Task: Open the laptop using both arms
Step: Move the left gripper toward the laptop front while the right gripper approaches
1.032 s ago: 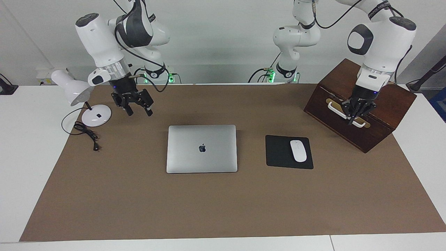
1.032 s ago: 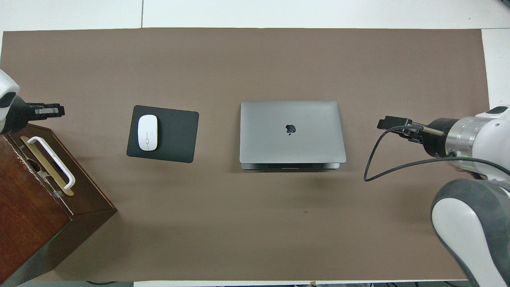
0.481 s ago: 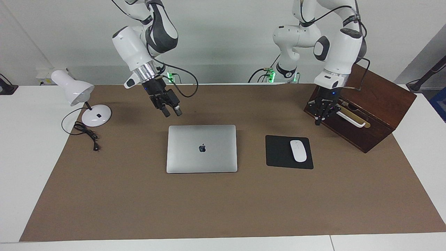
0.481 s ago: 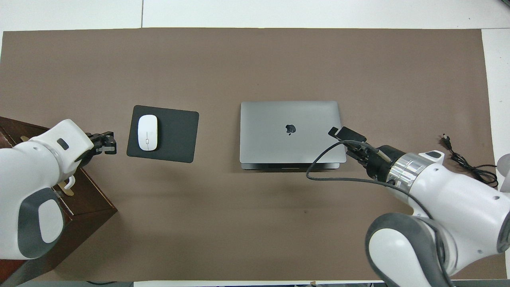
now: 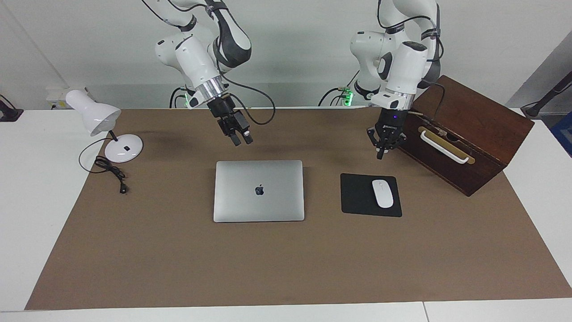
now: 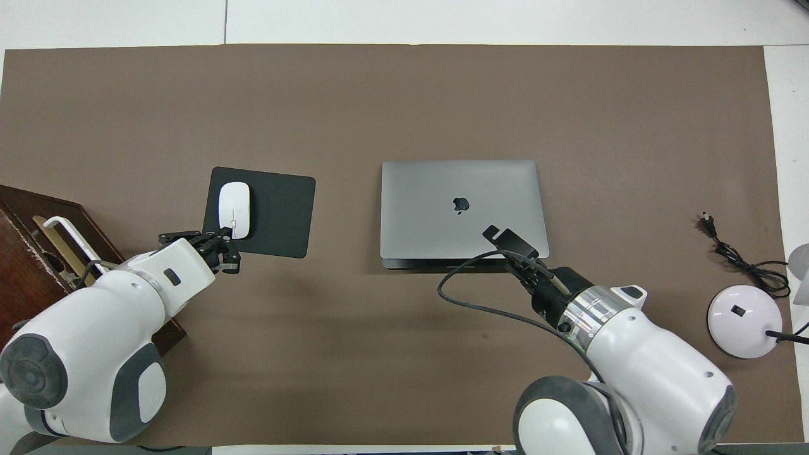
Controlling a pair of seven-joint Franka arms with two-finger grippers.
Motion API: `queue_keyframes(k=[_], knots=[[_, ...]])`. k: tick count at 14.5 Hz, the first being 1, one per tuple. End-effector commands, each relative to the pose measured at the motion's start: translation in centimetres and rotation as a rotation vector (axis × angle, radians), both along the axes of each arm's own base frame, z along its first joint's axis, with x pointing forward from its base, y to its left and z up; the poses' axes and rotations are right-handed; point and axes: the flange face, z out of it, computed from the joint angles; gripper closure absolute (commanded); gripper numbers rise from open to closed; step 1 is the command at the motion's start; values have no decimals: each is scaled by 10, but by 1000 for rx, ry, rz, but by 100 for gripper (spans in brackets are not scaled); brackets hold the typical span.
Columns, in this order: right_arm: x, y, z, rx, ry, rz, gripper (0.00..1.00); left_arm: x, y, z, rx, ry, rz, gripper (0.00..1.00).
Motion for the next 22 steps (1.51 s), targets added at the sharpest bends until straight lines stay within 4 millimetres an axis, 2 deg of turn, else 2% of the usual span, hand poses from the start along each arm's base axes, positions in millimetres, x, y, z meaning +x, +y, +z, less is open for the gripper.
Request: queue_keyframes(k=[1, 5, 10, 16, 19, 20, 22], knots=[[-15, 20, -24, -5, 19, -69, 0, -20, -14, -10, -26, -47, -32, 100], [-25, 36, -40, -24, 31, -104, 0, -39, -59, -34, -49, -92, -110, 100], [-25, 38, -46, -36, 37, -105, 0, -55, -102, -56, -72, -148, -188, 100], [-23, 38, -63, -76, 56, -93, 0, -70, -134, -86, -100, -179, -225, 100], [-18, 39, -64, -113, 31, -55, 0, -94, -162, -113, -138, -162, -193, 100], [-15, 41, -65, -114, 30, -55, 0, -102, -171, -115, -152, -146, -174, 100], [-12, 43, -67, -122, 28, -48, 0, -107, -177, -115, -165, -138, -161, 100]])
